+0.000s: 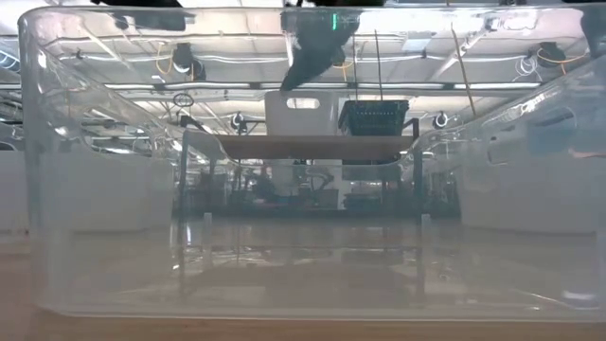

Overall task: Stack baskets on shelf by color
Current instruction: Stack the right white bin on top of the white bin on the shelf

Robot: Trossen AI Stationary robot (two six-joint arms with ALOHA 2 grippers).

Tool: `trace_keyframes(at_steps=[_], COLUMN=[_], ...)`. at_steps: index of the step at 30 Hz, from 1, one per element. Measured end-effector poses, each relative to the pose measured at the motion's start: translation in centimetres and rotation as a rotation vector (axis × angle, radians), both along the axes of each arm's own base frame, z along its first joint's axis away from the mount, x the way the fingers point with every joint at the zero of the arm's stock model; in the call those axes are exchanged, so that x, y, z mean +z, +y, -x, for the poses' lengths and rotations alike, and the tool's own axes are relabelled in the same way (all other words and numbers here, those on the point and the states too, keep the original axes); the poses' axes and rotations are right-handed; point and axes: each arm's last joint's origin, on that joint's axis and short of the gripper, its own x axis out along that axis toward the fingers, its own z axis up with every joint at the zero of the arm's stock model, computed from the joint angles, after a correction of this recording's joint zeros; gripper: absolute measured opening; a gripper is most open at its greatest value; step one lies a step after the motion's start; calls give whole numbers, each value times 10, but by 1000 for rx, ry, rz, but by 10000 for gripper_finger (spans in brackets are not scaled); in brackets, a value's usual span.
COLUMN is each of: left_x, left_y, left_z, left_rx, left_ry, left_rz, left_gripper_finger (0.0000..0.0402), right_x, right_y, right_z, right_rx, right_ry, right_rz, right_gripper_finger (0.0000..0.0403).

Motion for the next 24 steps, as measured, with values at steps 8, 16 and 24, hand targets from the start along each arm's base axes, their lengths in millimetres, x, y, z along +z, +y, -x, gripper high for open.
trace_keyframes(at_steps=[8, 16, 24], left_x=[1, 1, 0], left_y=[0, 0, -2], left_z=[0, 0, -3], left_rx=[1, -7, -100], left_ry=[12, 9, -41], left_rz=[-20, -17, 36], left_gripper_finger=[191, 191, 191], right_x=[72, 56, -3], right_y=[35, 82, 123], right_z=[51, 121, 178], right_rx=[68, 114, 51], right_ry=[-147, -47, 74], right_rz=[61, -24, 55], right_gripper_finger=[117, 116, 116])
